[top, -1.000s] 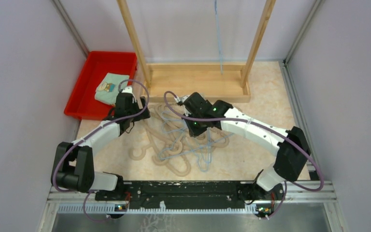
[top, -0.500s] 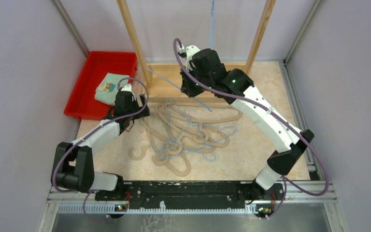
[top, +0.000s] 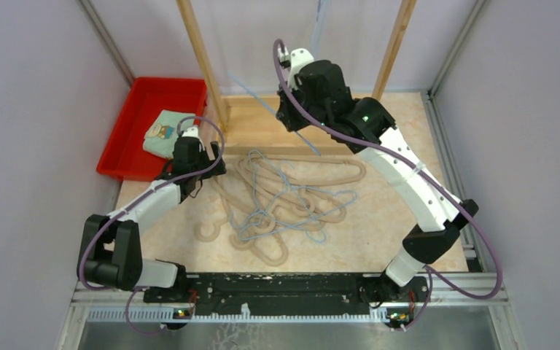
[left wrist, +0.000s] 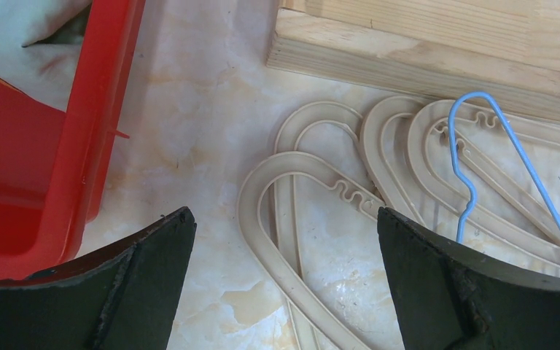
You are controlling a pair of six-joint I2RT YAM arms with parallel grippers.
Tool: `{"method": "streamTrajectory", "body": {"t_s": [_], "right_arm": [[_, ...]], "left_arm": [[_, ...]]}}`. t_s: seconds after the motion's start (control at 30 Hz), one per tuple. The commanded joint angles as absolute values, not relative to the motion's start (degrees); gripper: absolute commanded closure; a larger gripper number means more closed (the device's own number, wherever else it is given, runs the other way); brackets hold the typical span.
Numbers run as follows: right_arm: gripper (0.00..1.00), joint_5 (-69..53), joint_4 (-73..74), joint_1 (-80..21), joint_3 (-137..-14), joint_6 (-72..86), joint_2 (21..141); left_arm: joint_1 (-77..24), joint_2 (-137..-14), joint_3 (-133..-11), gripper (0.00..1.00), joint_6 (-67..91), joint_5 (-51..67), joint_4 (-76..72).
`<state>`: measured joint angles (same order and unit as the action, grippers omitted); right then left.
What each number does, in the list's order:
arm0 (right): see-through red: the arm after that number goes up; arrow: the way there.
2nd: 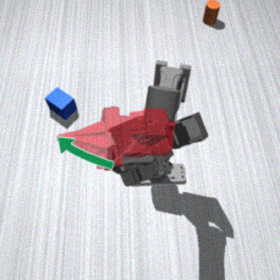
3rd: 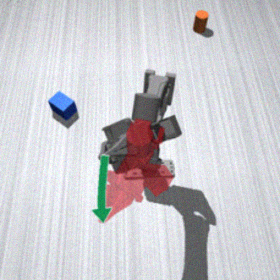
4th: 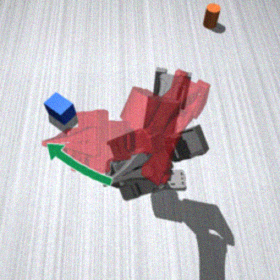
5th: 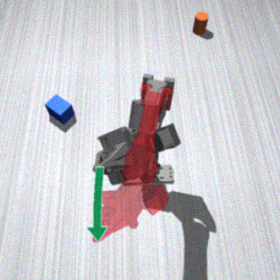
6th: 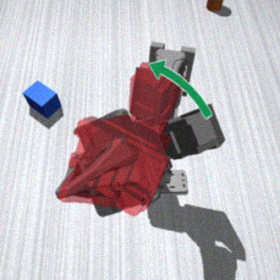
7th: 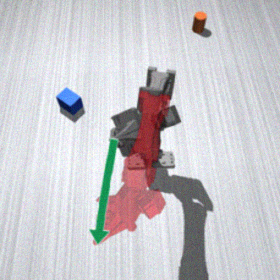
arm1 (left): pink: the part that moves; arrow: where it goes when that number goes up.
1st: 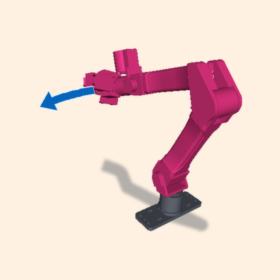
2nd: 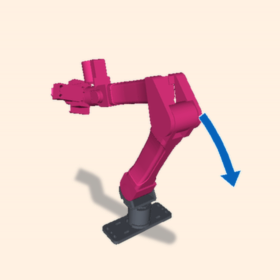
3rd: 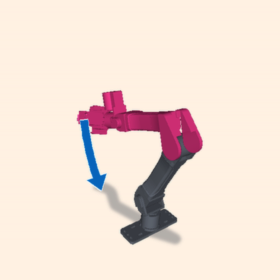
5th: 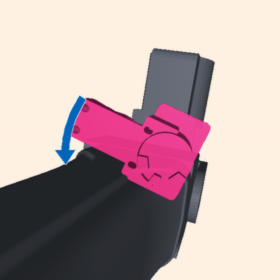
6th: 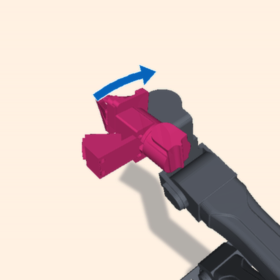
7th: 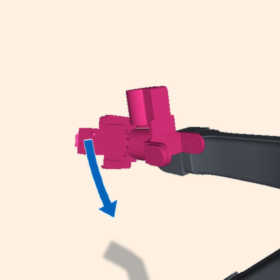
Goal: Organize the hangers
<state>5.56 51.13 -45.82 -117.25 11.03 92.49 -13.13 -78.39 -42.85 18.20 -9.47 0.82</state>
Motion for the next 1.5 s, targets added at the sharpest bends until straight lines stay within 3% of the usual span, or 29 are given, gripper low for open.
{"method": "streamTrajectory", "body": {"t_s": [0.0,0.4,0.9,1.47], "right_arm": [[1.00,12.7,41.4,-45.2,-122.9,10.9,91.3],[1.00,19.3,28.2,-42.8,-128.6,12.6,94.2],[1.00,26.3,14.1,-40.6,-124.3,10.3,94.2],[1.00,24.9,21.0,-38.7,-121.6,15.8,97.7]], "left_arm": [[-12.9,-77.6,-43.9,0.00,18.2,-10.0,-1.0],[-12.9,-79.2,-45.2,0.00,16.7,-10.3,-1.4],[-12.6,-82.9,-47.3,0.00,15.4,-8.9,-2.5],[-11.3,-84.2,-46.6,0.00,14.5,-8.4,-3.2]]}}
